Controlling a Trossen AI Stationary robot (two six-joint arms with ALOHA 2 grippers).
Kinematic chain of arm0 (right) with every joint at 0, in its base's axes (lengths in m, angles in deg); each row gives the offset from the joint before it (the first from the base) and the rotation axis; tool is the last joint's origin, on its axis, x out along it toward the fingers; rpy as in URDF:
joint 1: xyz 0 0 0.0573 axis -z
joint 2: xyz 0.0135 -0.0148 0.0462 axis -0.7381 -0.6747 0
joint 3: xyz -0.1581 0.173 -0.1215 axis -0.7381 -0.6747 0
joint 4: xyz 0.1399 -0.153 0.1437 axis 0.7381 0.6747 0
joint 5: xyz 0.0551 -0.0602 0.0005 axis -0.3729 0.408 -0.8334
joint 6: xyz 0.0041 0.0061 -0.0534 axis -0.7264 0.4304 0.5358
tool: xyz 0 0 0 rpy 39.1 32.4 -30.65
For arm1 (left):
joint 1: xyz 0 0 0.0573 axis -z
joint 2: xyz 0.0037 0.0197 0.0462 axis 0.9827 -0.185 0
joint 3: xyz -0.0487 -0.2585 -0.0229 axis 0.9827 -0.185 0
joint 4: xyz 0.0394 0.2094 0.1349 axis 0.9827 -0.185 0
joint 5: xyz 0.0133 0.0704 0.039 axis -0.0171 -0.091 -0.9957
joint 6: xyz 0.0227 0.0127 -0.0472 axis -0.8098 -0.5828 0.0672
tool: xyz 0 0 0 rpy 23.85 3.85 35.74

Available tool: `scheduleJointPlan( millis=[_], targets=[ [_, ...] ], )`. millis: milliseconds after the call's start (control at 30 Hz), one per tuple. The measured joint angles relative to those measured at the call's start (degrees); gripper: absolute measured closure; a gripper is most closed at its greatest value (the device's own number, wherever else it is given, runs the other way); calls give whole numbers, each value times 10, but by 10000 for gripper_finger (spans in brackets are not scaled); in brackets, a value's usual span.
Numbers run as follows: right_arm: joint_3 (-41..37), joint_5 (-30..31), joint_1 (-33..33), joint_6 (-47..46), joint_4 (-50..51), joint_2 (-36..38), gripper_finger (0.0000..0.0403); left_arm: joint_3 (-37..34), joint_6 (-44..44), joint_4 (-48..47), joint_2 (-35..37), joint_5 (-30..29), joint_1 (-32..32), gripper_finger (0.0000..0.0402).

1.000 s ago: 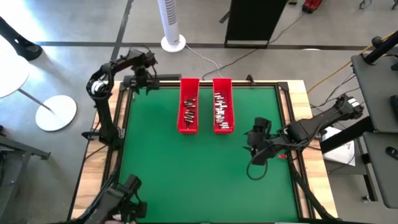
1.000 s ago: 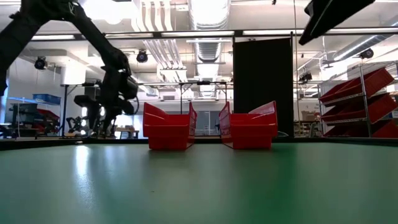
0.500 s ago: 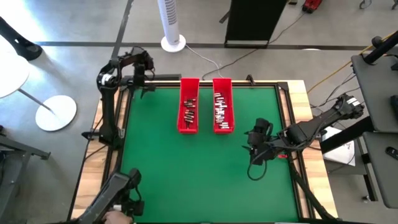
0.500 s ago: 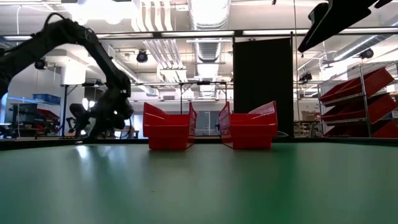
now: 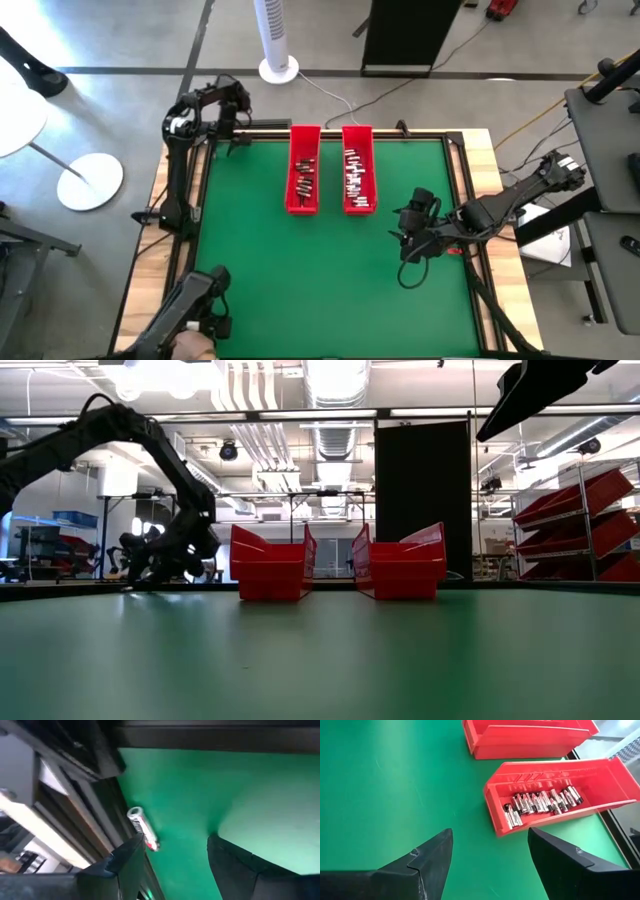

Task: Sort batteries
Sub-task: Put the silver battery into the right red bin

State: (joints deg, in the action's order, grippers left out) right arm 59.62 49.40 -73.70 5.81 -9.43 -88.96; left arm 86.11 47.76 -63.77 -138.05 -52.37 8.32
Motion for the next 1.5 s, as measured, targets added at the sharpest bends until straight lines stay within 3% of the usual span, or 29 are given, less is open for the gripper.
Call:
scheduleJointPlan(
  millis=[233, 467, 600, 867, 1033, 1267, 1500],
  targets=[
    [0, -8, -3, -22, 6, 0, 153, 2, 8, -9, -22, -19, 1, 207],
    [0, -11, -17, -63, 26, 0, 144, 1, -62, -15, -26, 82, -2, 211],
    [0, -11, -21, -75, 26, 0, 144, 7, -71, -23, -28, 108, 0, 225],
    [0, -11, -21, -75, 26, 0, 154, 5, -69, -14, 7, 123, 11, 246],
    [0, -11, -21, -67, 26, 0, 151, -15, -93, -18, 57, 114, 54, 247],
    [0, -6, -22, -32, 26, 0, 141, -128, -136, -21, 175, 99, 182, 227],
    [0, -3, -67, -28, 22, -7, 151, -317, -135, -15, 347, 63, 308, 186]
  ],
)
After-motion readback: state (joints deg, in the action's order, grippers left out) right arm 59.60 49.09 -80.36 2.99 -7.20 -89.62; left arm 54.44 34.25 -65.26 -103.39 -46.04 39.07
